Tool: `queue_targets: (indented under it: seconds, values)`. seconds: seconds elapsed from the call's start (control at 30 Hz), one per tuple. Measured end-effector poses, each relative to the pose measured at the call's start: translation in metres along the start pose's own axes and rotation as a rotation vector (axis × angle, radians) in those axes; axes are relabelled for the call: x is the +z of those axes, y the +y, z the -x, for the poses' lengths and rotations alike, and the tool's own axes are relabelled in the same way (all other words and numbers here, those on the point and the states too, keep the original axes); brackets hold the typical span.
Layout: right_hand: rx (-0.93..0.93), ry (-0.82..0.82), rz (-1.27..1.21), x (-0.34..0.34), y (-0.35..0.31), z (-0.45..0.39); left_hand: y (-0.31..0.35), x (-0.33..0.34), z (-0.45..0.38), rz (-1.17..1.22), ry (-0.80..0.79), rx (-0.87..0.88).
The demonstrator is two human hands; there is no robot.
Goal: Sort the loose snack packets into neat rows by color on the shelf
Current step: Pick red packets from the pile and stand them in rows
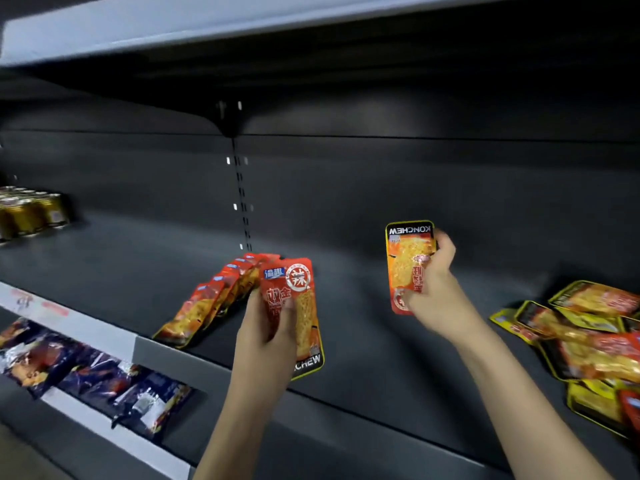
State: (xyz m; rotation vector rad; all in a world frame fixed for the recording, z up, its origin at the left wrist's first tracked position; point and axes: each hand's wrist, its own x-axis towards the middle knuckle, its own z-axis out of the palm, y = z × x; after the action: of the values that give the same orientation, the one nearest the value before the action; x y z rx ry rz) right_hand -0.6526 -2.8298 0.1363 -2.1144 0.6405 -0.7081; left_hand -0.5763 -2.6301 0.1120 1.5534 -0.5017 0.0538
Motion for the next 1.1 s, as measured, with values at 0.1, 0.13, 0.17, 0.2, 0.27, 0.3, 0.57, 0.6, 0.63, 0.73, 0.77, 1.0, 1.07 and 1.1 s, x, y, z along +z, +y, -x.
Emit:
queue_targets:
  seconds: [0.1,0.13,0.17,0.2,0.27,0.3,0.57,0.6,0.63,0.73,0.77,1.0,1.07,1.1]
  values:
    - [0.064,0.097,-0.008,0.026,-0.011,-0.016,-0.012,-0.025,-0.032,0.001,-0.021,0.005]
    - [0.059,0.118,0.014,0.033,-0.014,-0.02,-0.015,-0.033,-0.042,-0.002,-0.023,0.004]
    - [0.047,0.137,0.03,0.038,-0.018,-0.023,-0.017,-0.04,-0.051,-0.006,-0.022,0.0]
    - [0.038,0.159,0.021,0.043,-0.02,-0.026,-0.019,-0.046,-0.059,-0.011,-0.021,-0.007]
    - [0.025,0.209,-0.061,0.05,-0.023,-0.031,-0.022,-0.058,-0.074,-0.003,-0.018,-0.028]
    - [0.025,0.24,-0.121,0.053,-0.022,-0.034,-0.024,-0.062,-0.08,0.009,-0.016,-0.04]
    - [0.107,0.336,-0.562,0.067,-0.03,-0.052,-0.039,-0.069,-0.11,0.049,-0.025,-0.119]
    - [0.123,0.308,-0.567,0.07,-0.029,-0.053,-0.039,-0.066,-0.11,0.046,-0.033,-0.126]
    - [0.138,0.272,-0.567,0.075,-0.028,-0.055,-0.039,-0.064,-0.111,0.042,-0.039,-0.127]
    - [0.175,0.147,-0.546,0.091,-0.028,-0.06,-0.037,-0.06,-0.111,0.017,-0.038,-0.113]
    - [0.19,0.104,-0.537,0.097,-0.029,-0.063,-0.037,-0.059,-0.112,0.005,-0.028,-0.106]
    - [0.298,-0.116,-0.413,0.139,-0.032,-0.088,-0.041,-0.071,-0.121,0.015,0.065,-0.092]
    - [0.328,-0.167,-0.4,0.15,-0.034,-0.091,-0.041,-0.075,-0.124,0.021,0.072,-0.092]
    - [0.338,-0.185,-0.393,0.156,-0.035,-0.092,-0.041,-0.076,-0.126,0.013,0.073,-0.09]
